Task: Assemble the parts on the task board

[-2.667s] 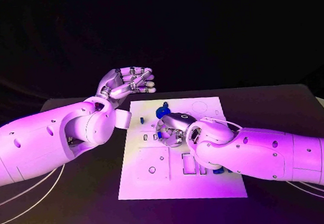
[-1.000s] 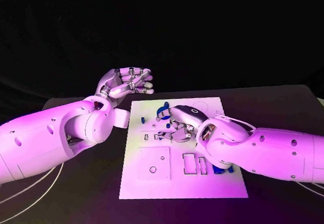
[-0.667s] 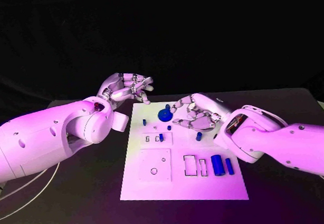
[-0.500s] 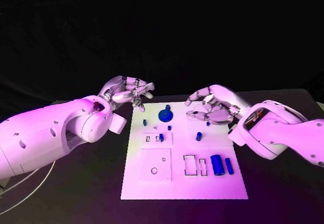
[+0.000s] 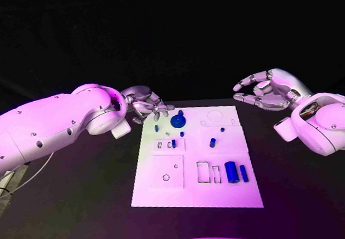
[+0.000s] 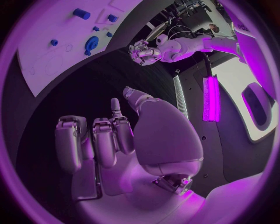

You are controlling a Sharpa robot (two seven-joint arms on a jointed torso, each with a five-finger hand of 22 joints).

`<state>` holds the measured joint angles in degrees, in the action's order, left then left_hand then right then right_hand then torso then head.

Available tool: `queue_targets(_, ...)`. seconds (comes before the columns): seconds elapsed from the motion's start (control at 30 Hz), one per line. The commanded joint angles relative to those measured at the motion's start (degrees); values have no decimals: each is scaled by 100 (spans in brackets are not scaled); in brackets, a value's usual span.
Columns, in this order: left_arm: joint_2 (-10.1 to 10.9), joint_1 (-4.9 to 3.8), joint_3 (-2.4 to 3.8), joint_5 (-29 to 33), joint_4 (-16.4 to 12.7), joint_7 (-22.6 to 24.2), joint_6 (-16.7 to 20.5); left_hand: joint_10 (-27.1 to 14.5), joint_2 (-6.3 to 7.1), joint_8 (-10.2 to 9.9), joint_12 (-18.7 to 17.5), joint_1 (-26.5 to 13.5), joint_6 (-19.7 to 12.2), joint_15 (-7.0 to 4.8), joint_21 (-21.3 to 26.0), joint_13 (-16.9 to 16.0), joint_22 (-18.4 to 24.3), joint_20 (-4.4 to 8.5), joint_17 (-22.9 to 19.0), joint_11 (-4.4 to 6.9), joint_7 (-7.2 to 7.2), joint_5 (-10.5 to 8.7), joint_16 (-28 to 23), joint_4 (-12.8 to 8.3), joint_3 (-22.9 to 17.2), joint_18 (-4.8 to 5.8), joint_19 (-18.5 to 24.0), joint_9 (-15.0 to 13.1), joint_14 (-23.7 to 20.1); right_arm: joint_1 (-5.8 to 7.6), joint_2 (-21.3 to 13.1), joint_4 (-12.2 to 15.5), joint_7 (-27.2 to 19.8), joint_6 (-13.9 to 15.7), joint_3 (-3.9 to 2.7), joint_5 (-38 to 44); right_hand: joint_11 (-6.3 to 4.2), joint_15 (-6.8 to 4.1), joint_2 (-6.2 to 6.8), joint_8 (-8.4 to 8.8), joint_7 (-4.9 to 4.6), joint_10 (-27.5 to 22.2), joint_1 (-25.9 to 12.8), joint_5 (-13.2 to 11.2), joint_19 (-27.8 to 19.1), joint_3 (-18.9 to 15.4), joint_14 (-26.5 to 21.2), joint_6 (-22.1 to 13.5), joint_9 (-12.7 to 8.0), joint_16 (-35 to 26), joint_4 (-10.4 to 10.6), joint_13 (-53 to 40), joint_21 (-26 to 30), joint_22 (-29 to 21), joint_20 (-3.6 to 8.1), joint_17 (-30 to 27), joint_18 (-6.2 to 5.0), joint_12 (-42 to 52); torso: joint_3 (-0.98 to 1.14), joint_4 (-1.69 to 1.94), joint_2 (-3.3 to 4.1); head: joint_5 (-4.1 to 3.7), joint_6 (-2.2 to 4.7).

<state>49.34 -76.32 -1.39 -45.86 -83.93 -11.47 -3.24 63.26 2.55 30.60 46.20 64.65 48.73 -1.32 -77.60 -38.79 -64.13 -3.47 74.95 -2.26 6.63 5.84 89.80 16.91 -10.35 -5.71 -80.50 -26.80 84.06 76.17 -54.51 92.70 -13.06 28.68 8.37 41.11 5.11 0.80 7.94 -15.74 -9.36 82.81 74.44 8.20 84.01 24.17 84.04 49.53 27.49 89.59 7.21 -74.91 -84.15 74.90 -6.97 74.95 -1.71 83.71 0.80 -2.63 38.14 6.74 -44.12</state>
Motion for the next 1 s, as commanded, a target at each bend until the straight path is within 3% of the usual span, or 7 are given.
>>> queue_targets(0.03, -128, -45, -9, -1054, 61, -1041, -848, 116, -68, 98, 333, -17, -12, -42, -133, -324, -216, 14, 1505, 18, -21, -6, 20, -5, 39, 132, -88, -67, 594, 16, -21, -106, -55, -238, -2, -416, -48, -33, -40, -30, -5, -2, -35, 20, 133, -8, 534, -35, 6, -27, 25, -761, 29, 721, 46, 1271, -46, -34, 8, 14, -40, 18, -44)
queue_targets(0.13, -258, -79, -38, -1258, 124, -1313, -1065, 380, -102, 317, 1034, -26, -22, -71, -244, -1059, -400, 34, 1505, 60, -61, -17, 20, 4, 168, 160, -118, -234, 594, 26, -26, -197, -48, -257, -3, -440, -43, -33, -26, -29, -13, -43, -40, 29, 104, -22, 527, -88, 8, -37, 35, -718, 72, 670, 51, 1242, -59, -73, 10, 17, -45, 15, -68)
queue_targets(0.33, -494, -134, -103, -1412, 270, -1731, -1250, 463, -113, 521, 1371, -121, -43, -95, -342, -1408, -576, 50, 1505, 86, -100, -154, 20, -2, 371, 188, -150, -420, 594, 36, -17, -310, -64, -247, -3, -482, -34, -28, -10, -29, -26, -115, -35, 33, 25, -36, 503, -155, 11, -66, 43, -646, 183, 535, 51, 1153, -95, -141, 9, 21, -35, 33, -88)
queue_targets(0.53, -736, -159, -193, -1461, 437, -1989, -1290, 503, -80, 622, 1489, -160, -38, -109, -417, -1533, -718, 60, 1505, 103, -123, -211, 20, 0, 509, 212, -192, -518, 594, 41, 8, -383, -112, -216, -3, -641, -7, -11, 44, -68, -63, -577, 3, 71, -326, -65, 376, -349, 38, -234, 65, -179, 706, -54, 38, 721, -243, -593, 6, 6, -29, 56, -83)
queue_targets(0.63, -850, -162, -238, -1469, 503, -2054, -1284, 503, -71, 648, 1506, -176, -43, -112, -435, -1549, -750, 63, 1505, 107, -128, -231, 20, -1, 557, 217, -200, -547, 594, 42, 25, -414, -143, -178, -3, -739, 4, -6, 52, -95, -74, -738, 37, 102, -482, -61, 296, -437, 51, -350, 73, 0, 978, -338, 33, 470, -309, -766, 8, 2, -26, 59, -126)
queue_targets(1.0, -1179, -156, -349, -1455, 735, -2139, -1254, 476, -106, 673, 1500, -173, -78, -115, -471, -1540, -818, 66, 1505, 110, -129, -211, 20, -6, 612, 228, -219, -590, 594, 43, 65, -455, -140, -88, -3, -839, 5, -6, 49, -122, -80, -801, 48, 143, -524, -57, 274, -475, 62, -390, 88, 76, 1083, -437, 33, 405, -329, -836, 9, 3, -21, 51, -137)
